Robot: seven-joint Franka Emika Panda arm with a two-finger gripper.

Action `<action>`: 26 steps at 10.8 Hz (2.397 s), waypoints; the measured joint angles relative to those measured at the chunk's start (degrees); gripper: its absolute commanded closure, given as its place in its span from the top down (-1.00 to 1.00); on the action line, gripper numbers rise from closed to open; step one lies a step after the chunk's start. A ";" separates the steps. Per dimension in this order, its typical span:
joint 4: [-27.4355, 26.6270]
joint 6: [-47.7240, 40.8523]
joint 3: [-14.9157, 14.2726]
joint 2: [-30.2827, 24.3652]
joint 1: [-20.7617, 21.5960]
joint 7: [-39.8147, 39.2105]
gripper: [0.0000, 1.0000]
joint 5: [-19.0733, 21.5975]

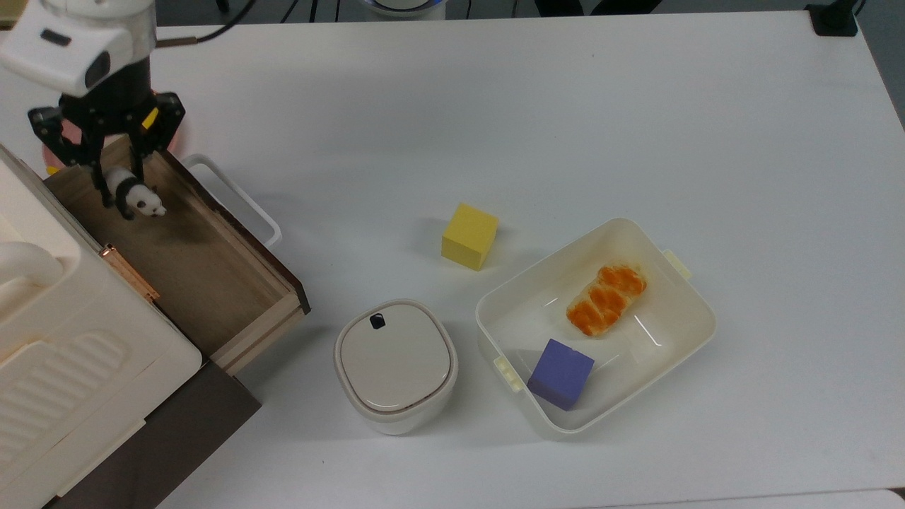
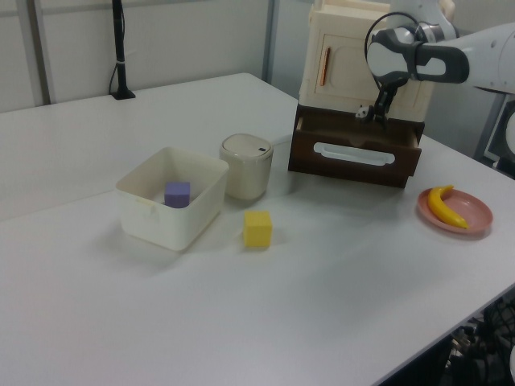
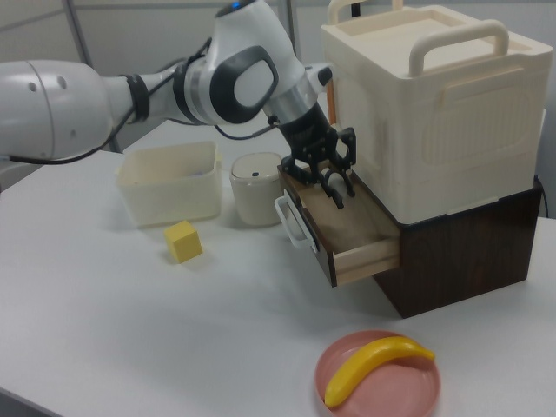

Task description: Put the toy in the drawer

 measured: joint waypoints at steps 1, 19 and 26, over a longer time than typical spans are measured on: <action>-0.04 0.09 0.03 1.05 0.06 0.00 -0.26 -0.25; -0.13 -14.87 13.65 -3.56 3.44 32.04 1.00 5.66; -7.26 -24.77 8.40 -16.00 10.68 43.94 1.00 6.92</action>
